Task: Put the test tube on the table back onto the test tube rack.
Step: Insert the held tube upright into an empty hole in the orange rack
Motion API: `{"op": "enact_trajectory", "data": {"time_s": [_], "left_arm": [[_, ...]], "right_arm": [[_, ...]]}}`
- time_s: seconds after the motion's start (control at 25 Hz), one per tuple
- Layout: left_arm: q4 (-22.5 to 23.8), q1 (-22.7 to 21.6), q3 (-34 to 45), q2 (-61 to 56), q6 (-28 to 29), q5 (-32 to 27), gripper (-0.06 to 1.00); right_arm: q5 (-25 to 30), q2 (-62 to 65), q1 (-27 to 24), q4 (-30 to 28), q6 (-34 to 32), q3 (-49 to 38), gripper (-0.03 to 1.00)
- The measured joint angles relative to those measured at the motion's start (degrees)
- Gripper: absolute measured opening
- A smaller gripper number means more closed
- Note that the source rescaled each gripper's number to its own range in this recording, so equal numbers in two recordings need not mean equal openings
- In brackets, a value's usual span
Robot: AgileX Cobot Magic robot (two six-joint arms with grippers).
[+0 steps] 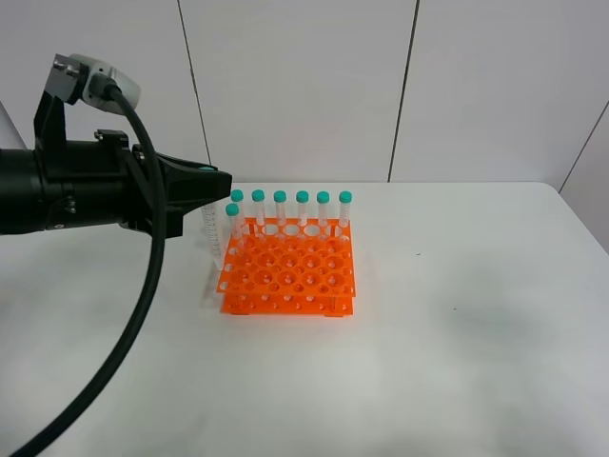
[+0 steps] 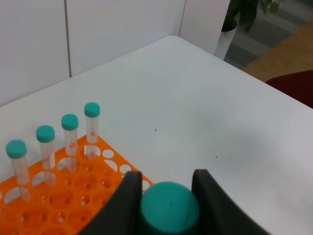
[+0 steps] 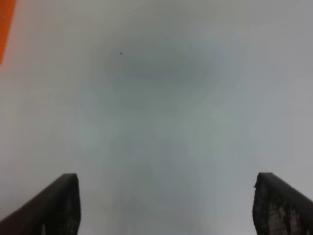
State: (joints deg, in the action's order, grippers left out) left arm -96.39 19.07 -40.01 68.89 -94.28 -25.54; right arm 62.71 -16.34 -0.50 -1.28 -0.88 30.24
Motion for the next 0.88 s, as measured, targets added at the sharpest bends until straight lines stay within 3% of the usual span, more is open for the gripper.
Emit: {"op": "enact_trajectory", "data": {"time_s": [0.44, 0.88], "left_arm": [[0.00, 0.00, 0.00, 0.00, 0.00, 0.00, 0.00], [0.00, 0.00, 0.00, 0.00, 0.00, 0.21, 0.00]], "right_arm": [[-3.53, 16.34, 0.00, 0.05, 0.01, -1.61, 0.73], [-3.93, 16.69, 0.00, 0.29, 0.01, -1.78, 0.73]]}}
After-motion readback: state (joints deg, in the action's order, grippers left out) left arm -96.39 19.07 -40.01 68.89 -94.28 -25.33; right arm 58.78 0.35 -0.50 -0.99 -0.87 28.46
